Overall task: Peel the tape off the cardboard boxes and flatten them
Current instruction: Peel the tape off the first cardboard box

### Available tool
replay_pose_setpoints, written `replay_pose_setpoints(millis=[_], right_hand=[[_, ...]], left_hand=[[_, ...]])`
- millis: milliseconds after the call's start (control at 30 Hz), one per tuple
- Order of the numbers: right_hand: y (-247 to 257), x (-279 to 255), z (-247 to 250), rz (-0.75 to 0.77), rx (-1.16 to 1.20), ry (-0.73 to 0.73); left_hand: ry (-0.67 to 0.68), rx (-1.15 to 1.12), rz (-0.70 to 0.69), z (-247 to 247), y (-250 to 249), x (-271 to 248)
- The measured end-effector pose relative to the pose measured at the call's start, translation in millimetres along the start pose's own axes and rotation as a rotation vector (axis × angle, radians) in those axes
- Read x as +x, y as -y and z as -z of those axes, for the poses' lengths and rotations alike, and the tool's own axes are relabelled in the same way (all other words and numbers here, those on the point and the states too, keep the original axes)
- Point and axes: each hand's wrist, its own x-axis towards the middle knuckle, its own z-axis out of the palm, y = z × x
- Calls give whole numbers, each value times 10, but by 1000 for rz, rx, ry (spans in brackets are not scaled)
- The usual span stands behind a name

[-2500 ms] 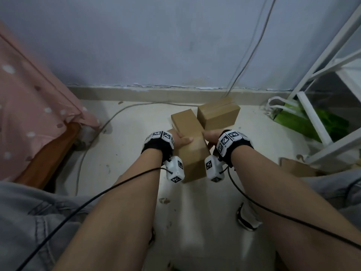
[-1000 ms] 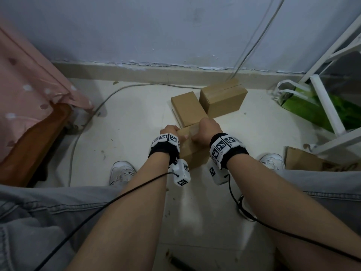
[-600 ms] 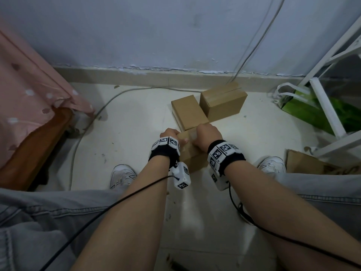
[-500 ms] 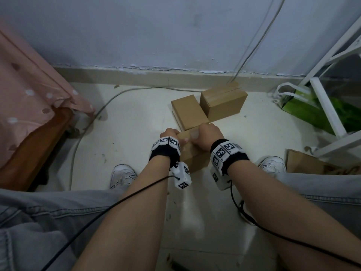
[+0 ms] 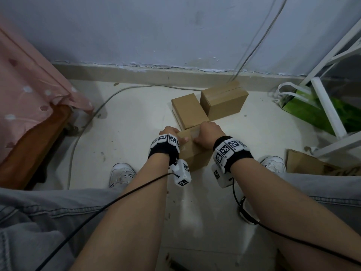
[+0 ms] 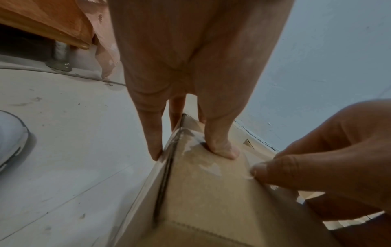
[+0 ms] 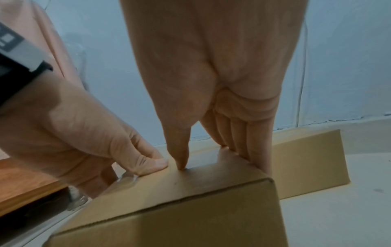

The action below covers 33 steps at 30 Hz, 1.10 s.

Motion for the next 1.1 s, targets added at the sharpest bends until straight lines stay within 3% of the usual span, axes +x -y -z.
replay_pose_setpoints(millis=[567, 1100], right_hand=[[131, -59, -68, -7, -70, -73], [81, 16, -26, -66, 63, -72]], left_hand=[[-25, -18, 3, -7, -7, -28], [7, -52, 8, 33, -2, -19]])
